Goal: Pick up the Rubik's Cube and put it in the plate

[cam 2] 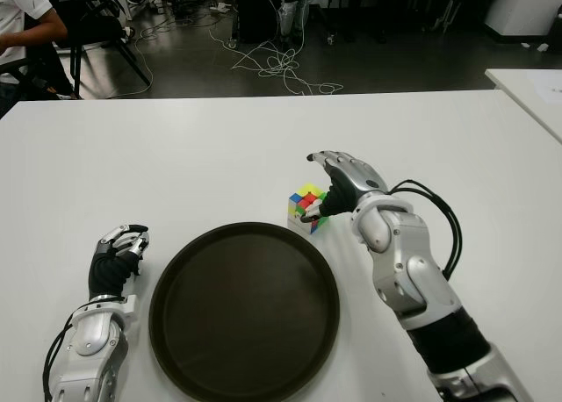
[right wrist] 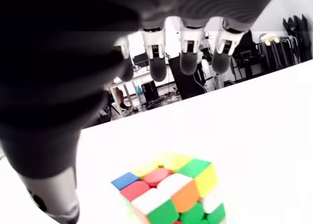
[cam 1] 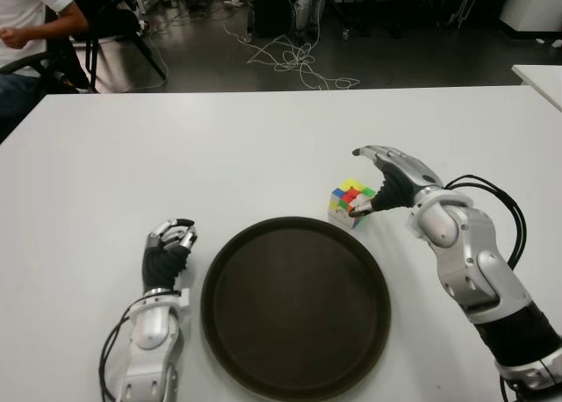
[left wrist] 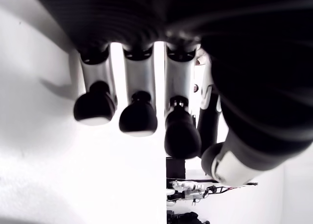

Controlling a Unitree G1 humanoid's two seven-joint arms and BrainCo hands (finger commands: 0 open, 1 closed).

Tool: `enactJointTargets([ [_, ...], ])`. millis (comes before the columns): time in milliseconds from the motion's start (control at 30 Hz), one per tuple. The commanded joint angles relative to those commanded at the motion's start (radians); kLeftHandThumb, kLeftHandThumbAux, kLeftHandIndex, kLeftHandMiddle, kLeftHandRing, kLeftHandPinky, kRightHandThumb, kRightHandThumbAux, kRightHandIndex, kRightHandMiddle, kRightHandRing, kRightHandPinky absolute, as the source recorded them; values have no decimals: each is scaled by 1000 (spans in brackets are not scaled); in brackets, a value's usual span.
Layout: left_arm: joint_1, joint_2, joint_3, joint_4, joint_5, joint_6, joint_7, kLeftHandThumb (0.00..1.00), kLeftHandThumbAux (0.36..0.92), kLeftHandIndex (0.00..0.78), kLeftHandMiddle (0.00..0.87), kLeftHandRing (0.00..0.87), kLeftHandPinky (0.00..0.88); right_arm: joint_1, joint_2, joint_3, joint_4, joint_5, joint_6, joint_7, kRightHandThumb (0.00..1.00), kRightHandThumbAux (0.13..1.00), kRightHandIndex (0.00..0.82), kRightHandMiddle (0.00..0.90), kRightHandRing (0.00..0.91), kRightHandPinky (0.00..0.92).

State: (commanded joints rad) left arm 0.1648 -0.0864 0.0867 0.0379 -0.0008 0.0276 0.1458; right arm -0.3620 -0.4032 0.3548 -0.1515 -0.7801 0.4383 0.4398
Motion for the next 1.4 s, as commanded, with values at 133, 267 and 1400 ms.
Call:
enactJointTargets([
  [133,-1,-2,1,2,3,-6,6,713,704,444,793,818,820,-9,0,6,-2,-10,16,23,0,754,11,32,39,58],
  [267,-1,-5,2,5,5,-8,11,713,704,444,791,817,819,-17,2,12,1,-25,26,34,0,762,17,41,43,56],
  [1400,-1,-19,13,48,-22,-79,-11,713,704,444,792,818,817,-144,28,72,225,-24,33,51,0,843,55,104,104,70],
])
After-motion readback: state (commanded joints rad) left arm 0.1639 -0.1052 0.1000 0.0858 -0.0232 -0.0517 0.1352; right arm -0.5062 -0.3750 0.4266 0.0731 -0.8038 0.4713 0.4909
